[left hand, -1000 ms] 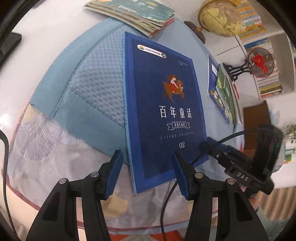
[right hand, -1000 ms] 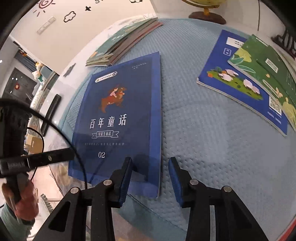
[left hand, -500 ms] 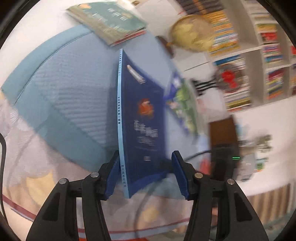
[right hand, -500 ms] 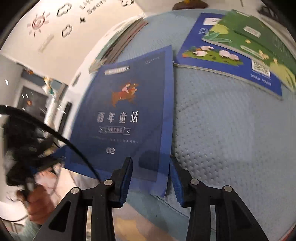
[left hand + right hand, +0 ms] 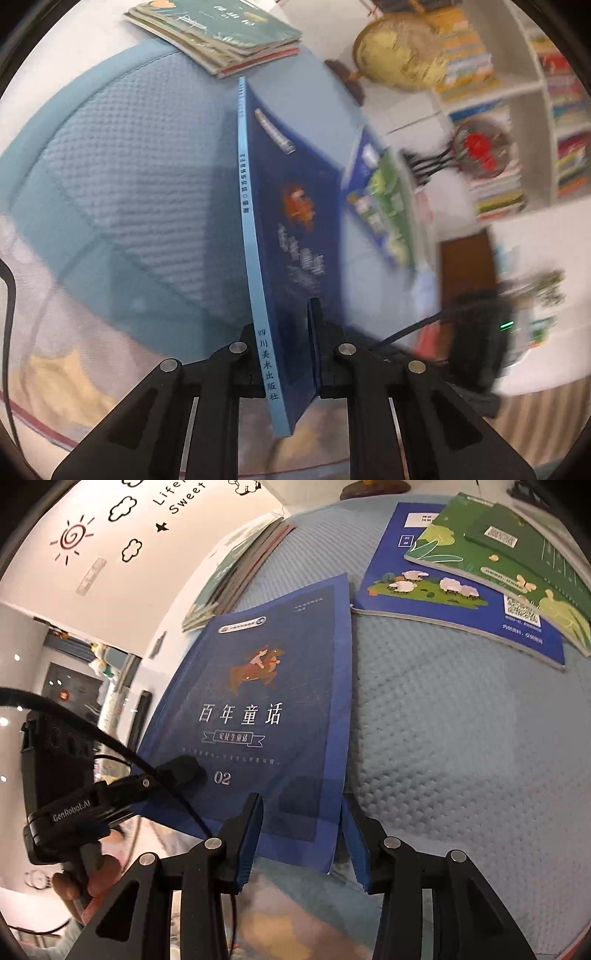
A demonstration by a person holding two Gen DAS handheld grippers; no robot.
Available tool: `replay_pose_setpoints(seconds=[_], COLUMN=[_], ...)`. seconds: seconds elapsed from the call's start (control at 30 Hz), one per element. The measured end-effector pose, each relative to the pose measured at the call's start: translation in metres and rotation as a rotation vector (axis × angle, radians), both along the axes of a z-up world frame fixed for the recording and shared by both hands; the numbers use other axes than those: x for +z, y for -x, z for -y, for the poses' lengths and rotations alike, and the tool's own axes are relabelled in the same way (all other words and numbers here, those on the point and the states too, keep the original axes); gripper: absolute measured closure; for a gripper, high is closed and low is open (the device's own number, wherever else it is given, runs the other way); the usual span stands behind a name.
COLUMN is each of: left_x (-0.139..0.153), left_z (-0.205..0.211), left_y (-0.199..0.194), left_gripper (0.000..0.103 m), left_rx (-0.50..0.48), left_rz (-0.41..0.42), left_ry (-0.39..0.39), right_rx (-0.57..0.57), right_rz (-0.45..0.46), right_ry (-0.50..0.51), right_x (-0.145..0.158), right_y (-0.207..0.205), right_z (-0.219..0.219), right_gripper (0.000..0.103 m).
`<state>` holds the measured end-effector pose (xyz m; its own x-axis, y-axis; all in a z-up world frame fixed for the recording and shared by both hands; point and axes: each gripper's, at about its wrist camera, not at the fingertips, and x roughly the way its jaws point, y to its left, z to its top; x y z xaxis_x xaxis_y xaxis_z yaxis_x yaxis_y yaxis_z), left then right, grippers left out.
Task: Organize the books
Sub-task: 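Carry the blue book and lower it onto the teal book stack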
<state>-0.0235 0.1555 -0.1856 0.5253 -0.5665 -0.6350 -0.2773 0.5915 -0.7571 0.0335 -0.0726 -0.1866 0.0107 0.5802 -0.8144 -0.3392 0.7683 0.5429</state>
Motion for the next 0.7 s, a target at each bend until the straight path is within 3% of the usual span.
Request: replay_pose_setpoints(seconds=[0.1,0.17,0.3,0.43,0.47,0.53,0.6,0.7], left_x=[0.005,0.008,0.004,-0.007,-0.01,-0.01,-0.008,0.003], left_z=[-0.014,-0.018,-0.023,-0.027,-0.027,-0.025,-0.027,-0.024], left_y=[0.001,-0.003,-0.009,-0.007,-0.006,-0.005,-0.004,-0.002], left_gripper=[0.092,0.092,0.092,0.092,0.092,0.092,0.092,0.093], left_rx=[0.044,0.05,0.058,0.086,0.09,0.087,0.073,0.015], left_rz=[0.039,0.047,0.034,0.017,0.009,-0.007,-0.028,-0.049], left_ry=[0.152,0.183,0.272,0.383,0.396,0.369,0.286,0.106], right_rx=[-0.019,-0.071,-0.132,-0.156,-0.153,-0.14,-0.129,-0.064], right_rz=[-0.093,-0.156,-0.318,-0.356,-0.363,-0.372,-0.336,-0.206], right_ry=[-0.101,-0.156,-0.329,-0.438,-0.452,-0.499,-0.454,-0.354], right_x=[-0.003,-0.012,-0.038,-0.047,-0.047,-0.046,-0.043,-0.023], right_y=[-0.008,-0.013,-0.02,-0.023,-0.025,-0.026,-0.024,-0.014], right_z=[0.01,0.021,0.037,0.037,0.034,0.026,0.018,0.007], right_gripper=[0.052,0.034,0.029,0.028,0.036,0.059,0.064,0.075])
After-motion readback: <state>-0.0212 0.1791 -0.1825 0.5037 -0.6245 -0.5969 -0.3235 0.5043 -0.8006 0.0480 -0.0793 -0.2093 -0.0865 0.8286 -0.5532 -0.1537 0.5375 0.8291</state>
